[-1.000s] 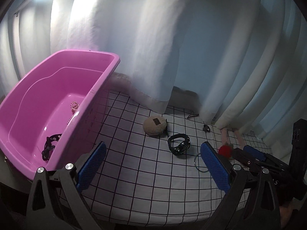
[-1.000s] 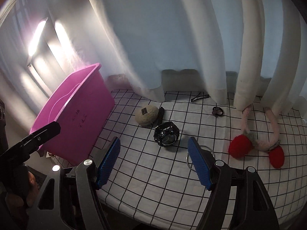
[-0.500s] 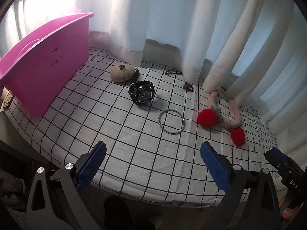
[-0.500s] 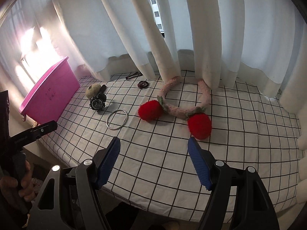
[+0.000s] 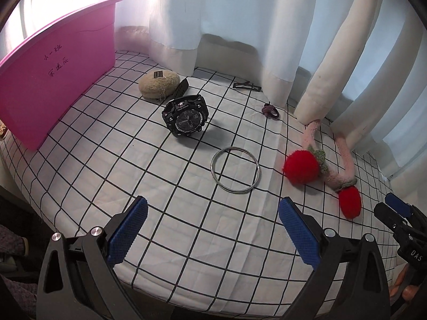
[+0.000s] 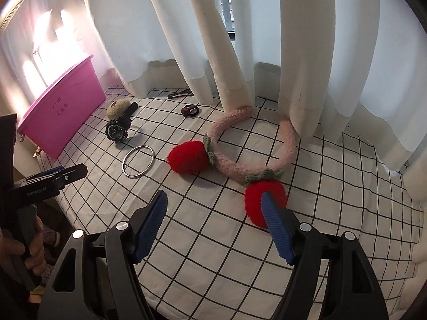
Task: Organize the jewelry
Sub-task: 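Grasp the silver bangle with the left tool while the right tool grasps the pink pompom headband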
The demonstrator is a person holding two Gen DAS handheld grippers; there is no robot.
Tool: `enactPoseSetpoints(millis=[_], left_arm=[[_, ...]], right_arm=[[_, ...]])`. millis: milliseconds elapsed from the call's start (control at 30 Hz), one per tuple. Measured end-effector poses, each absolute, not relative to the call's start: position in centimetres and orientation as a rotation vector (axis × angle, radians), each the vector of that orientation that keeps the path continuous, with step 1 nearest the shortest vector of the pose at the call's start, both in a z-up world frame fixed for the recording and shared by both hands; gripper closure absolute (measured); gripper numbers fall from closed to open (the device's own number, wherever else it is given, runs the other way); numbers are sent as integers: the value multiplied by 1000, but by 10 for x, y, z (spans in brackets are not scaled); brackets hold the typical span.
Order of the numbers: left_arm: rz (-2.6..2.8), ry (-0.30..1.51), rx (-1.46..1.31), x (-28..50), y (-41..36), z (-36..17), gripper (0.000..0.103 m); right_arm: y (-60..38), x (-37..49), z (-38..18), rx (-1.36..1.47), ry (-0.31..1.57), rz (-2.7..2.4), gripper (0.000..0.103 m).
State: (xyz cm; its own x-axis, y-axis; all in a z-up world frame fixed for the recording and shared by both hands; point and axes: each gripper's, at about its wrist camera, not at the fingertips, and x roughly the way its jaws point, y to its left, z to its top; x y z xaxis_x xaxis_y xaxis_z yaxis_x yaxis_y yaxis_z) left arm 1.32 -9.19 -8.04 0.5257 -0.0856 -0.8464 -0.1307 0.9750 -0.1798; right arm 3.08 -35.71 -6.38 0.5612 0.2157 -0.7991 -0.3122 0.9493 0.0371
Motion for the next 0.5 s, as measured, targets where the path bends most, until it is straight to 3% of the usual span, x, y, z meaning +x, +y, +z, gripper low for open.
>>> enactPoseSetpoints(millis=[500], left_arm=[[188, 1017, -240, 35, -136, -128, 6]], right_arm=[[-369, 84, -106, -264, 901, 492, 34]])
